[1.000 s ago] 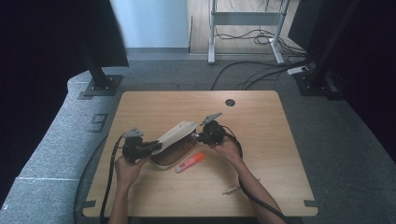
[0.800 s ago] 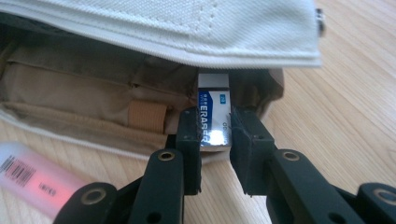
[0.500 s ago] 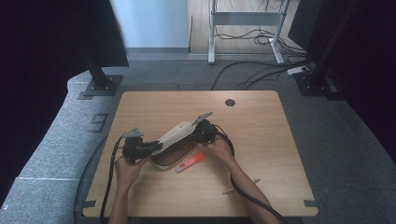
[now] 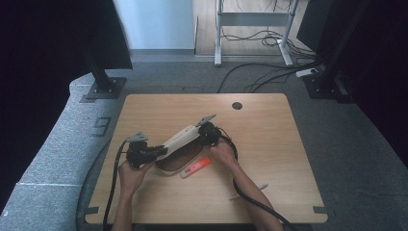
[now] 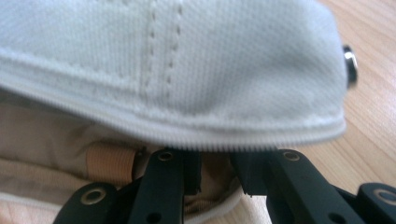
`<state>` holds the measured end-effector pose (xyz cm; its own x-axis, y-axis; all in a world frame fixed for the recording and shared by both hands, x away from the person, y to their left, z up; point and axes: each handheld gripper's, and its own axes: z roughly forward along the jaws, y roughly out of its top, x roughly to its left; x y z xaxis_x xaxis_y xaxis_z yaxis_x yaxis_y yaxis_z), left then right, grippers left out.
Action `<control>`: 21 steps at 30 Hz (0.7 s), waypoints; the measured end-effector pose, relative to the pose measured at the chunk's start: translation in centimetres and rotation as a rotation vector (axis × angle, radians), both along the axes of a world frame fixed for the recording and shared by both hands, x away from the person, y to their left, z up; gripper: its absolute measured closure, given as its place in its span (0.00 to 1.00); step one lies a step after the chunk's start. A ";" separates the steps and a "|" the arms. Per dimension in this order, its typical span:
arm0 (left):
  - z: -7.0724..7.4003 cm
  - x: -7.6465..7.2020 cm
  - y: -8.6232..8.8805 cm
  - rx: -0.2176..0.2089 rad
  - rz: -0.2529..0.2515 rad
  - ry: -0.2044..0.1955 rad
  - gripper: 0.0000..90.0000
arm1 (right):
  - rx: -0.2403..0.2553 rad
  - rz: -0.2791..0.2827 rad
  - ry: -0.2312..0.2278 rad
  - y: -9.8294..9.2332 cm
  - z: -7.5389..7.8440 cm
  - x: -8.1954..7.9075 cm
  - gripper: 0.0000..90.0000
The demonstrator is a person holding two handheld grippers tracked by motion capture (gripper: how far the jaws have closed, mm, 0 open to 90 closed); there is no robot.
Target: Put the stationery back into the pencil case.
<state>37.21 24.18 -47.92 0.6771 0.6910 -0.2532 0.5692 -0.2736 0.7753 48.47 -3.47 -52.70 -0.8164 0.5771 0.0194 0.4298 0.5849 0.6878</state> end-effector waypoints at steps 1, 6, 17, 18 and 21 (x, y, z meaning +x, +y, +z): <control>0.0 0.0 0.0 0.002 -0.002 -0.001 0.87 | -0.001 0.003 -0.004 0.2 0.0 0.1 0.80; 0.0 0.0 0.0 0.001 -0.002 0.002 0.87 | -0.008 0.016 0.002 0.6 -0.4 0.0 0.79; 0.0 0.0 0.1 -0.002 -0.001 0.003 0.87 | 0.014 0.028 -0.003 -0.4 0.7 -0.7 0.56; 0.0 0.0 0.1 -0.002 -0.002 0.003 0.87 | 0.019 0.030 0.002 -0.6 0.8 -0.8 0.53; 0.0 0.0 0.1 -0.001 -0.002 0.003 0.87 | 0.017 0.031 -0.007 -1.0 1.4 -1.3 0.45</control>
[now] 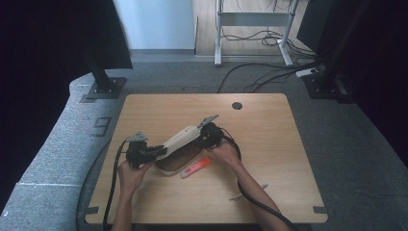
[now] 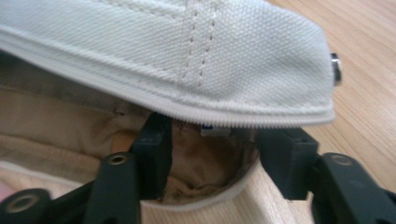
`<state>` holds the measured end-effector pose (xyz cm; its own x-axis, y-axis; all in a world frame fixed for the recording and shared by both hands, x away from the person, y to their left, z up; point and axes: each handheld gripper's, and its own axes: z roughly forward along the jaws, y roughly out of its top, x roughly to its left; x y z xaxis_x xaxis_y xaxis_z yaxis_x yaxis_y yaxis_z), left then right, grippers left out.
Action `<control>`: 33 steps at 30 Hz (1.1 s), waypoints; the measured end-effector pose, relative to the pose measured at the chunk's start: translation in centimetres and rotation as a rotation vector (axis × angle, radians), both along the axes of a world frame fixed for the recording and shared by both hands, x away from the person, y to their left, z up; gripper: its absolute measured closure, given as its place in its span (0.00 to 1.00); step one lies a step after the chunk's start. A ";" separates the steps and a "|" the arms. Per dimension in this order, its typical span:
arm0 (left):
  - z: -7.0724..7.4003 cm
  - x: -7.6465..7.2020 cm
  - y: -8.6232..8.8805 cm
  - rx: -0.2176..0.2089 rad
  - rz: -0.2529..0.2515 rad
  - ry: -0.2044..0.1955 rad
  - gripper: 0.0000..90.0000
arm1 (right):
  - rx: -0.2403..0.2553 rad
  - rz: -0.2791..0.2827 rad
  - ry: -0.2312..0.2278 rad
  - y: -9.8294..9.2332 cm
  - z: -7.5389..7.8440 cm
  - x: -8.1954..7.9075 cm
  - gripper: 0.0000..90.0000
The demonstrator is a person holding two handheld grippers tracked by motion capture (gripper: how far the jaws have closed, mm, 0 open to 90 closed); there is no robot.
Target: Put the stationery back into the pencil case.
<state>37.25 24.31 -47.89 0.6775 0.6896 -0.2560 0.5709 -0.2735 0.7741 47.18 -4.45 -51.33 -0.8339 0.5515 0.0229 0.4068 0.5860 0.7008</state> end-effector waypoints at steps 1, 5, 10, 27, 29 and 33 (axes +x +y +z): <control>0.0 0.0 0.0 0.000 0.000 0.000 0.87 | 0.000 0.000 0.000 0.0 0.0 0.0 0.45; 0.0 0.0 0.0 -0.002 0.001 0.001 0.87 | 0.017 -0.002 -0.002 -0.6 0.5 -0.5 0.40; -0.1 0.0 0.1 -0.005 0.000 0.003 0.87 | 0.026 0.003 -0.004 -1.4 1.1 -1.0 0.37; -0.2 0.0 0.1 -0.007 -0.003 0.007 0.87 | 0.048 0.052 0.015 -3.8 2.0 -3.1 0.29; -0.2 0.0 0.1 -0.007 -0.004 0.008 0.87 | 0.051 0.058 0.017 -4.0 2.0 -3.4 0.29; -0.2 0.0 0.1 -0.007 -0.003 0.008 0.87 | 0.053 0.071 0.021 -4.4 2.1 -3.9 0.29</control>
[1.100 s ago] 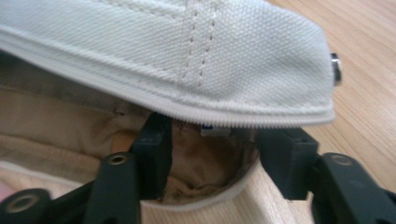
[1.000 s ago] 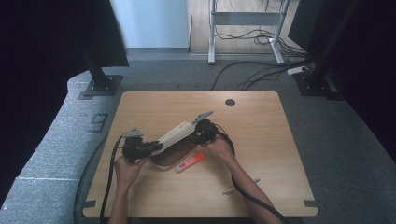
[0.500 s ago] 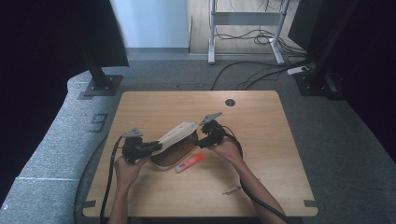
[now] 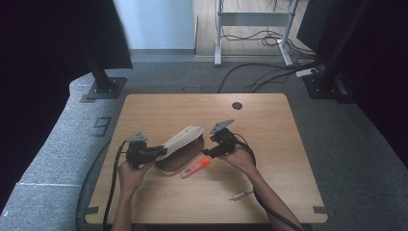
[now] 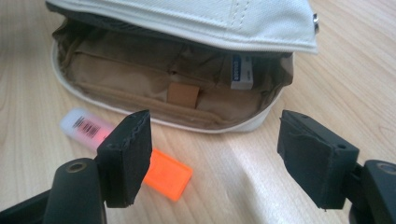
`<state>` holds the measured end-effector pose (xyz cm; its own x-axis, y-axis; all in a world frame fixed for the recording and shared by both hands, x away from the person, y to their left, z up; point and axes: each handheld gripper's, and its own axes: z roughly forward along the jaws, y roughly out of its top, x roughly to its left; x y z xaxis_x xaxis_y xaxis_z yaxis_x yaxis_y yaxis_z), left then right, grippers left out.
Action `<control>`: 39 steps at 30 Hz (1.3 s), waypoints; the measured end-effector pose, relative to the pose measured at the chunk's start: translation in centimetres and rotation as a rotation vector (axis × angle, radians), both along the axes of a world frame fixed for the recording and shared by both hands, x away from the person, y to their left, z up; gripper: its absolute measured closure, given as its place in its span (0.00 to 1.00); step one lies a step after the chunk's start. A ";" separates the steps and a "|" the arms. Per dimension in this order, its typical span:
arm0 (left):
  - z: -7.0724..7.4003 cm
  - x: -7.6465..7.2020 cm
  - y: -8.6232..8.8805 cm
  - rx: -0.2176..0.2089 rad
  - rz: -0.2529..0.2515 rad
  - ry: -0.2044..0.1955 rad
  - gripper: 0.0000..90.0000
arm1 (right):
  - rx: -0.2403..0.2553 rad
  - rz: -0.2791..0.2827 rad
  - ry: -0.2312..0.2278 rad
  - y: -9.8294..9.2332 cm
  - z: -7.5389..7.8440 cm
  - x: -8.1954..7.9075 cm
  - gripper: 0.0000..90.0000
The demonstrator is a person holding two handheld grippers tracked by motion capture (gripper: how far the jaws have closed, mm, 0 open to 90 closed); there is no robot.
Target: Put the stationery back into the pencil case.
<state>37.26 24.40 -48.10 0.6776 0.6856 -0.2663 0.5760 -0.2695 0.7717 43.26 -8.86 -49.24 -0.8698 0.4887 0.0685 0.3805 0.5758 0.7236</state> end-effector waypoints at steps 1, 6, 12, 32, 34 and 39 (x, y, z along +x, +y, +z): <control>0.0 0.0 0.0 0.000 0.000 0.000 0.87 | -0.001 0.000 0.002 -0.1 0.0 -0.1 0.29; 0.0 0.0 0.0 -0.001 -0.001 0.000 0.87 | 0.002 0.005 0.012 -0.9 0.0 -1.1 0.29; 0.0 0.0 0.0 0.000 -0.001 0.000 0.87 | 0.001 0.002 0.010 -2.2 -0.1 -2.1 0.28; -0.1 0.0 -0.1 0.000 -0.001 0.000 0.87 | -0.006 -0.047 0.057 -8.0 -1.2 -5.9 0.34; -0.1 0.0 -0.1 0.000 -0.001 0.000 0.87 | 0.001 -0.052 0.065 -8.7 -1.3 -6.3 0.34; -0.1 0.0 -0.1 -0.001 0.000 0.001 0.87 | -0.007 -0.063 0.075 -9.9 -1.4 -7.3 0.35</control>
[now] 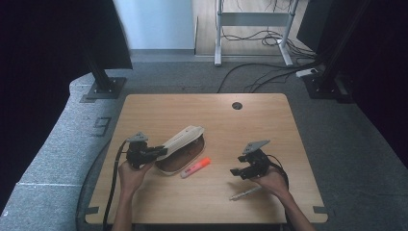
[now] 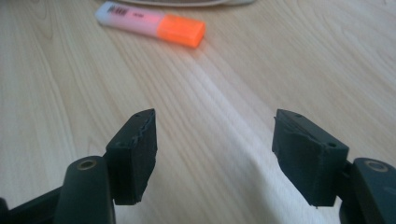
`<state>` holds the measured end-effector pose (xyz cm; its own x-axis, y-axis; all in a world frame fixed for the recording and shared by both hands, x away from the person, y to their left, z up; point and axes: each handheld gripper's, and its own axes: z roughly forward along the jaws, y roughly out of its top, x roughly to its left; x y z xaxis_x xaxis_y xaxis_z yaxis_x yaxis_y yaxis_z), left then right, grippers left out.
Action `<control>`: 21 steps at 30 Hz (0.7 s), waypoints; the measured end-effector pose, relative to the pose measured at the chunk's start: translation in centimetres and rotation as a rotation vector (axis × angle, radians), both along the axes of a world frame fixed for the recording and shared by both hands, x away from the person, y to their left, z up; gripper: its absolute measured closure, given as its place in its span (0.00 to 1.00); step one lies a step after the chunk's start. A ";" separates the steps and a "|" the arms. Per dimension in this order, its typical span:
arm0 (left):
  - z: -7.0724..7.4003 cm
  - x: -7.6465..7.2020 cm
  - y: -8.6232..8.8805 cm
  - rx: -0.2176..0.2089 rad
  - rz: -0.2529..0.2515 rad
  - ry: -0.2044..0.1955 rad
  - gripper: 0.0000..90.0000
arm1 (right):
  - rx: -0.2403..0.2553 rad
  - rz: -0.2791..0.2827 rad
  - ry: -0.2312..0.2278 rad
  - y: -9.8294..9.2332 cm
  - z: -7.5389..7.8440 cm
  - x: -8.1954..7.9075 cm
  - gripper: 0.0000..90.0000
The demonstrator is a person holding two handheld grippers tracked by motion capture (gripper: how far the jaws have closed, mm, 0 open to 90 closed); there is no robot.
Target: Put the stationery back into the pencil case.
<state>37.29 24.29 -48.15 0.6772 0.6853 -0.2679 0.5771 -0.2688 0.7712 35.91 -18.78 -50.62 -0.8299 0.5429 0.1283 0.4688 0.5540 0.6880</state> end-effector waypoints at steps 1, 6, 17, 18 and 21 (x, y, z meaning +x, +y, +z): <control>0.0 0.0 0.0 0.000 0.000 0.000 0.87 | -0.003 -0.004 -0.002 -0.3 0.0 -0.2 0.35; 0.0 0.0 0.0 0.002 0.000 -0.001 0.87 | -0.005 -0.015 0.003 -1.5 -0.3 -1.3 0.36; 0.0 0.0 -0.1 0.008 -0.002 -0.001 0.87 | 0.008 -0.009 -0.006 -4.4 -0.9 -3.8 0.47; 0.0 -0.1 -0.1 0.008 -0.003 0.000 0.87 | 0.013 -0.009 -0.008 -4.9 -1.2 -4.3 0.48; 0.0 -0.1 -0.2 0.009 -0.004 0.000 0.87 | 0.012 0.002 -0.003 -5.4 -1.4 -4.6 0.50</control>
